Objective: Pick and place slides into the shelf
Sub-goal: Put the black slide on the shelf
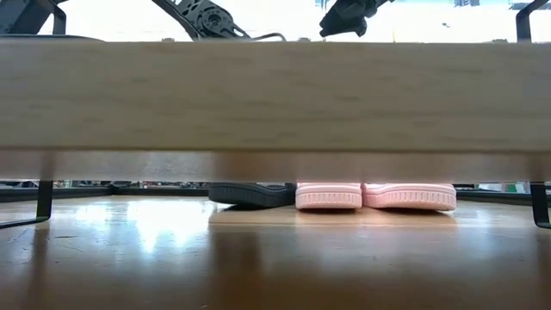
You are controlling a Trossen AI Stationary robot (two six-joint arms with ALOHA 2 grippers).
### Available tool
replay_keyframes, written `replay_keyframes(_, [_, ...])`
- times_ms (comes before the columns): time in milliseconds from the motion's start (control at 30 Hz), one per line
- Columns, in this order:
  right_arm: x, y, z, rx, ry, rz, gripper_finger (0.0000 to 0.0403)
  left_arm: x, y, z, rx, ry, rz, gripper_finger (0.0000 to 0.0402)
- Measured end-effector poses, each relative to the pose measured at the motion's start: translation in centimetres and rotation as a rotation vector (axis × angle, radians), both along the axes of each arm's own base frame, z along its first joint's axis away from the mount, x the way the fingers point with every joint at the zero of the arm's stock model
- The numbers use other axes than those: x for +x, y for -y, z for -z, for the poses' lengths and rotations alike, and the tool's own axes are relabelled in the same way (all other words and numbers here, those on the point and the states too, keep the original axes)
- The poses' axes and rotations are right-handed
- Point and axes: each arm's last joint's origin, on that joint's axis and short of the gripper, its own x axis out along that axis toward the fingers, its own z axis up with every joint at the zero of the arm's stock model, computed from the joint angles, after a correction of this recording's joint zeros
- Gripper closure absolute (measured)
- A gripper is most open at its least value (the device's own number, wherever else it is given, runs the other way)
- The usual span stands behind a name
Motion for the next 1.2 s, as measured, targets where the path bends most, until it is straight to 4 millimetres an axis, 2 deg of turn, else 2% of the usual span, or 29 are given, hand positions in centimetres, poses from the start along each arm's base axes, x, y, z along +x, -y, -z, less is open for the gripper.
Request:
replay_keyframes(133, [0.0,0.0,0.0,0.000,0.000,0.000,0.0250,0.0,-0.1,0.0,0.017,0.000,-0.005,0.0279])
replay_keyframes(367, [0.0,0.0,0.0,0.000,0.000,0.000,0.0250,0.0,-0.1,0.0,0.027,-0.008,-0.003,0.0390])
replay_keyframes(533, [0.0,0.0,0.0,0.000,-0.001,0.000,0.0250,-0.3,-0.1,0.0,0.022,-0.030,-0.009,0.0396])
replay_keyframes(667, [0.0,0.0,0.0,-0.002,-0.002,-0.001,0.0250,-0.9,0.0,-1.0,-0.002,-0.032,-0.028,0.0398])
replay_keyframes(800, [0.0,0.0,0.0,-0.013,-0.005,-0.008,0.0250,-1.8,0.2,-3.2,0.006,0.001,-0.060,0.0399])
replay_keyframes(1000, [0.0,0.0,0.0,-0.024,-0.008,-0.015,0.0250,-3.4,0.4,-7.7,0.042,0.136,-0.130,0.0400])
replay_keyframes(1200, [0.0,0.0,0.0,-0.044,-0.008,-0.026,0.0250,-5.6,2.5,-11.5,0.024,0.244,-0.190,0.0401])
